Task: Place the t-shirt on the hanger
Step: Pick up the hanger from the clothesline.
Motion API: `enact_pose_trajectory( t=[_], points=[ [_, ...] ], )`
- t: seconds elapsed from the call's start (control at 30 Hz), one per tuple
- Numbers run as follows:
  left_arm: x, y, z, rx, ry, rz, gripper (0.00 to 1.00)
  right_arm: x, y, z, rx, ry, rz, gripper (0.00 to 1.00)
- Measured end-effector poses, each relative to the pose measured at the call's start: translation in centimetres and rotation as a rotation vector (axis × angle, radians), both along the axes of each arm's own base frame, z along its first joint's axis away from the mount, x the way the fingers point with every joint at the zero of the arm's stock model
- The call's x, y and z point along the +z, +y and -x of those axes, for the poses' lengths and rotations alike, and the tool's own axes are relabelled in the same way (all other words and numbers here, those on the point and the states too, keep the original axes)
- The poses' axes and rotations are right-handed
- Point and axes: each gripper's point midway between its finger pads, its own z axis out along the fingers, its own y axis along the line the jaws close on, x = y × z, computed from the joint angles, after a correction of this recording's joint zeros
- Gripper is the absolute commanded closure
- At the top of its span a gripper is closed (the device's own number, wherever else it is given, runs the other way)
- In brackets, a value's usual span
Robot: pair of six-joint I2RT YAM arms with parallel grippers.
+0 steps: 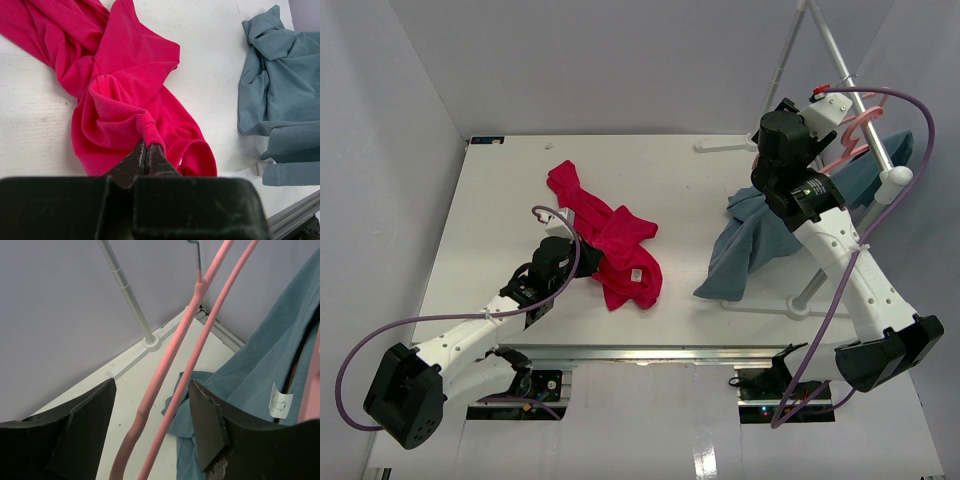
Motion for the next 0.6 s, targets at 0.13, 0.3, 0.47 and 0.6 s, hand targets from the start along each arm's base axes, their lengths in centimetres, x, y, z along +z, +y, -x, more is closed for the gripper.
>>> enact_pose_trajectory(
  t=[0.13, 0.3, 0.47, 0.6],
  points=[
    [0.00, 0.00, 0.00, 0.000, 0.000, 0.000, 1.00, -0.25, -0.07, 0.00, 0.000, 0.011, 0.016, 0.50],
    [0.01, -0.01, 0.00, 0.000, 0.000, 0.000, 1.00, -0.28, -0.18, 0.05, 0.003, 0.025, 0.043, 0.65],
    [0.01, -0.02, 0.01, -0.001, 0.000, 0.000, 1.00, -0.29, -0.33, 0.11, 0.005, 0.038, 0.069, 0.76],
    [0.01, -0.05, 0.03, -0.003, 0.000, 0.001, 1.00, -0.29, -0.43, 0.17, 0.007, 0.048, 0.090, 0.84]
  ],
)
